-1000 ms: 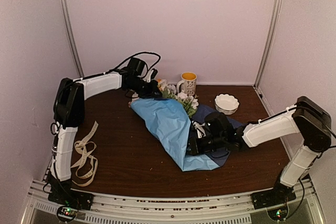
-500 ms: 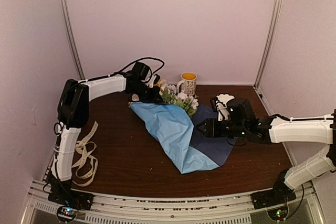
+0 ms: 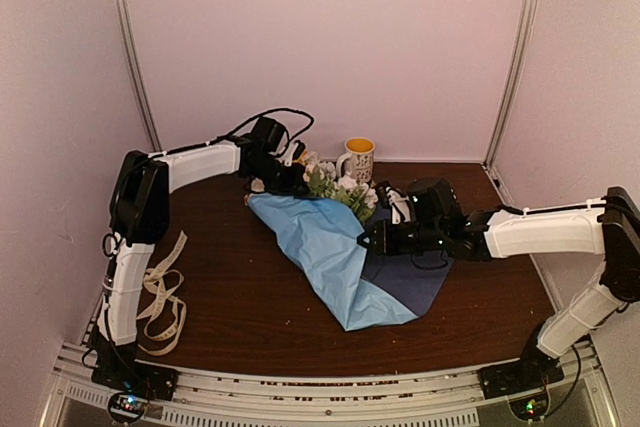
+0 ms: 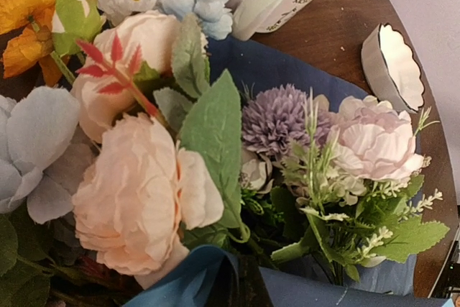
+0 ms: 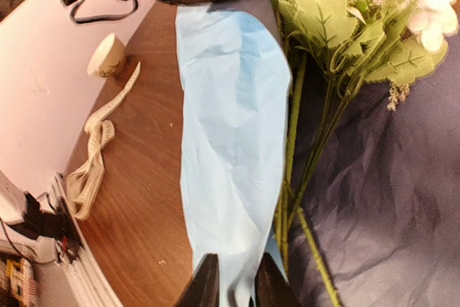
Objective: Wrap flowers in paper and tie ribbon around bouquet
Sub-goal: Fold the 1/4-folded wrapping paper at the center of the board, then pass from the left arm to the right
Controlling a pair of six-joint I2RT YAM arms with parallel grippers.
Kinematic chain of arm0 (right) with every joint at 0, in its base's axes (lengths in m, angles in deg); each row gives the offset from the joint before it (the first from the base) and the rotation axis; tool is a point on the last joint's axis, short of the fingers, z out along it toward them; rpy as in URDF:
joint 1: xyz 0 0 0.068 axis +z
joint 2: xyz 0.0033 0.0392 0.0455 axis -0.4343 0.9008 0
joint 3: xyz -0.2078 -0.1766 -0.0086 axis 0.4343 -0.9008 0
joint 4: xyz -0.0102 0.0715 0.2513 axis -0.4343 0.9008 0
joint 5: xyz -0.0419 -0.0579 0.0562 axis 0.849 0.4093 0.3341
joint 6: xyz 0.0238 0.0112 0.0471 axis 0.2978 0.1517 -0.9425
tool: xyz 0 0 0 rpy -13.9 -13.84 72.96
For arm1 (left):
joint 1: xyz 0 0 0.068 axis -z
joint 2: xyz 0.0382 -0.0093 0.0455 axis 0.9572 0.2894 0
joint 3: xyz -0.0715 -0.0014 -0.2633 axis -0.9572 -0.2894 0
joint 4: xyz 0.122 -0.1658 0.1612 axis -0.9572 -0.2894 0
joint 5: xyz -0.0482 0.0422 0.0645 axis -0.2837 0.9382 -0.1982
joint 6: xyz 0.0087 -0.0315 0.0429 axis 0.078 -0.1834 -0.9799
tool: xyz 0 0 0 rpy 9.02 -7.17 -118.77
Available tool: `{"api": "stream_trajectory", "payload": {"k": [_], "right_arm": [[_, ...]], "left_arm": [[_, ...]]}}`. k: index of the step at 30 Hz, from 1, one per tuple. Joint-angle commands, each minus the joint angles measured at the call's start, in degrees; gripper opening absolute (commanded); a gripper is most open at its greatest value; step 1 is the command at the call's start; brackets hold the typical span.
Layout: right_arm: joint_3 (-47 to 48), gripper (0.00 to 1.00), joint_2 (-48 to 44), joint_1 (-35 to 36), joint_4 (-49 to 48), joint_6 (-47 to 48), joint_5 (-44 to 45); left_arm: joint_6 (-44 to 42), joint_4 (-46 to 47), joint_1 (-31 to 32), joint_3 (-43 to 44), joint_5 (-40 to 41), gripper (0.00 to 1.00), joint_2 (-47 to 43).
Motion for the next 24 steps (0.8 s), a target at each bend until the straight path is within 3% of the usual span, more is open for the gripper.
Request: {"api": "stream_trajectory", "payload": {"k": [1, 13, 20, 21, 24], "right_arm": [[0.2, 0.01, 0.0, 0.2, 0.2, -0.2, -1.6], [-10.2, 0.00, -3.1, 0.9, 0.2, -4.4, -0.7], [-11.6, 0.00, -4.1, 1.9, 0.1, -5.4, -0.5], [-11.6, 0.00, -4.2, 2.0, 0.2, -5.5, -0.3], [-11.5, 0.00, -4.6, 1.7, 1.0, -5.3, 1.2]], "left_arm": [[-1.4, 0.2, 0.3, 2.4, 1.0, 0.00, 0.1], [-4.8, -0.1, 4.0, 3.6, 4.7, 0.00, -3.4], [-5.3, 1.7, 6.1, 4.9, 5.4, 0.00, -3.6], [-5.3, 1.9, 6.1, 5.3, 5.7, 0.05, -3.4], [-6.4, 0.7, 6.1, 6.8, 7.7, 0.42, -3.7]]}}
